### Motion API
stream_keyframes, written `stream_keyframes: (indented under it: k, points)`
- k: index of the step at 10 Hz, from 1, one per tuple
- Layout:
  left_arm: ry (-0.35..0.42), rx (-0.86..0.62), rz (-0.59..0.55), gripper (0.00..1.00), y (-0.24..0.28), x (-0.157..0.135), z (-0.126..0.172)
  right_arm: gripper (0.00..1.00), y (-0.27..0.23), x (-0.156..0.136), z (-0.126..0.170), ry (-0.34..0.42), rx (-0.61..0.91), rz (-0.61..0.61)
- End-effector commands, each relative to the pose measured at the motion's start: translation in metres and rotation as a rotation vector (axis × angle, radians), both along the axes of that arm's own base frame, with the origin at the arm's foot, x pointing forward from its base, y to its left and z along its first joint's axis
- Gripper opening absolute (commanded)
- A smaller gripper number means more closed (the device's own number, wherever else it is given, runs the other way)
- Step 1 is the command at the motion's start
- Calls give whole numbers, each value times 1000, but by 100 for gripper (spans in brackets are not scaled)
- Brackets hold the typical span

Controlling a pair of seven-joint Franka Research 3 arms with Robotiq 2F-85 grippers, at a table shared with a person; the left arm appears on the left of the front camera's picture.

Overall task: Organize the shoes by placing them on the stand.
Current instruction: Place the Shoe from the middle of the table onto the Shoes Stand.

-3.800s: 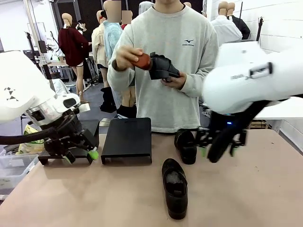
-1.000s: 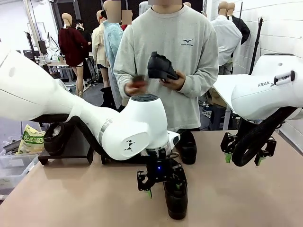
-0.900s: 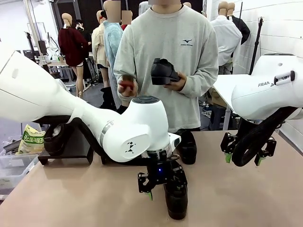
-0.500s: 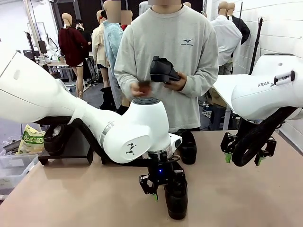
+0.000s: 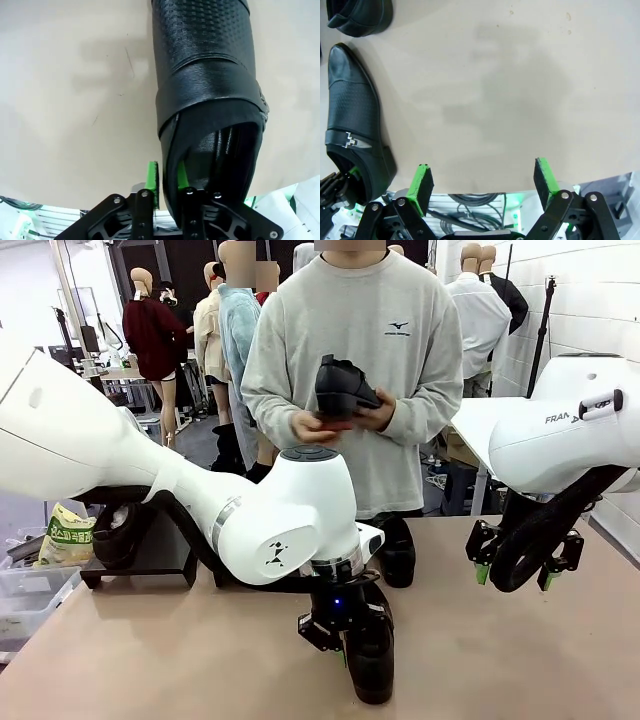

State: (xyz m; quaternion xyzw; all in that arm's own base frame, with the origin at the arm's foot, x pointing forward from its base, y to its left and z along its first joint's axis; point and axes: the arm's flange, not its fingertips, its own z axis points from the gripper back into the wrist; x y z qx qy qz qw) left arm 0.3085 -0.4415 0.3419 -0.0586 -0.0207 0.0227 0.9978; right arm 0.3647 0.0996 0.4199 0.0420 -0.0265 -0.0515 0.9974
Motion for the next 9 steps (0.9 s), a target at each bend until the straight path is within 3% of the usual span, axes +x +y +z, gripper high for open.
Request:
stream_keyframes:
  k: [1,5,9]
  points:
    - [23,22,-15,0,0,1,3,100,0,-1,0,4,-14,-7]
    - [57,9,-38,0,9,-4,32,100,0,-1,0,4,-14,-7]
    - [-96,-93,21,0,98,-12,125,100,0,-1,0,4,-14,-7]
